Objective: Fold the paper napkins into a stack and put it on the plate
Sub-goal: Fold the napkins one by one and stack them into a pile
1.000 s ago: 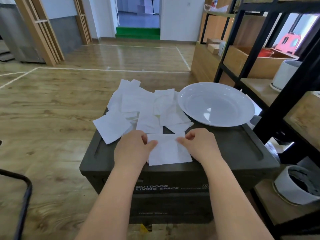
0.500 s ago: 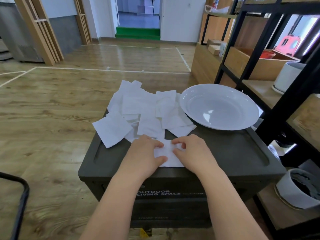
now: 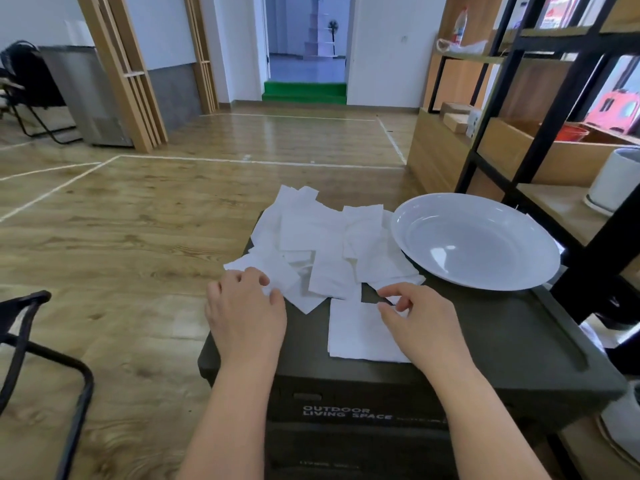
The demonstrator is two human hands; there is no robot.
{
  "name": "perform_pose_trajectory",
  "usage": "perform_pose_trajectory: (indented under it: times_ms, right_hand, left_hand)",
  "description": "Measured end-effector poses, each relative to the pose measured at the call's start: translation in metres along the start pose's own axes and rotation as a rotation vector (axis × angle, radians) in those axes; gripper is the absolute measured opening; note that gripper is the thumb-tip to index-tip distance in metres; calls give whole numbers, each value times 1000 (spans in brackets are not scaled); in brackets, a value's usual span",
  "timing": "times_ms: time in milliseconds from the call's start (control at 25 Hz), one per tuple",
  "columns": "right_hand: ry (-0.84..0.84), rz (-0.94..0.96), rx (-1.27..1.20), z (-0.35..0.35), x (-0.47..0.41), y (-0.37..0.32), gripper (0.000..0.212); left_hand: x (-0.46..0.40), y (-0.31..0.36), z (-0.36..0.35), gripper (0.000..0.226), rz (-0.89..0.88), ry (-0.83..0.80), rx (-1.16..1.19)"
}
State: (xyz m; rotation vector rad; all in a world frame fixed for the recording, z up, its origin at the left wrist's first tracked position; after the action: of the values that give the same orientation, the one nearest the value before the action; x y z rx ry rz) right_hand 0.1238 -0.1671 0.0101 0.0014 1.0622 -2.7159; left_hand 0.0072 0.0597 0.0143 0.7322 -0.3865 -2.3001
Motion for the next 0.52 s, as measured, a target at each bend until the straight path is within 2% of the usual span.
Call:
perform_pose_trajectory:
  times_ms: [120, 160, 320, 360, 440, 520]
  right_hand:
    - [5, 9, -38, -3, 4, -3, 18]
    - [7, 19, -47, -4, 5, -4, 19]
    - [-8, 38, -74, -7, 8, -8, 20]
    - [-7, 36, -72, -7, 8, -8, 20]
    - [-5, 44, -108, -4, 8, -12, 21]
    - [-101, -2, -325, -6, 7, -14, 28]
  left_hand:
    - [-3, -6, -14, 58, 35, -102, 31]
    - [-4, -5, -17, 60, 23, -120, 27]
    - [-9, 4, 1, 18, -69, 6, 16]
    - [-9, 7, 7, 15, -98, 52, 47]
    - [-6, 20, 21, 19, -171, 111, 190]
    - [-4, 31, 16, 16, -171, 4, 557]
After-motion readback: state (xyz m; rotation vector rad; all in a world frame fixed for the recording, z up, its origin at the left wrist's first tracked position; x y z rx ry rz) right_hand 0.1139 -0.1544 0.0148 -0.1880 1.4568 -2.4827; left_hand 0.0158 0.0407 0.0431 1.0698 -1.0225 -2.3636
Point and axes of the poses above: each hand's wrist, its own x-axis away from the middle knuckle, its own z-axis out of the back of the hand, y = z × x, the point moved 9 cm from there along -x, towards the middle knuckle, and after that the axes turned 7 degrees about -z, right-handed, at the moved point
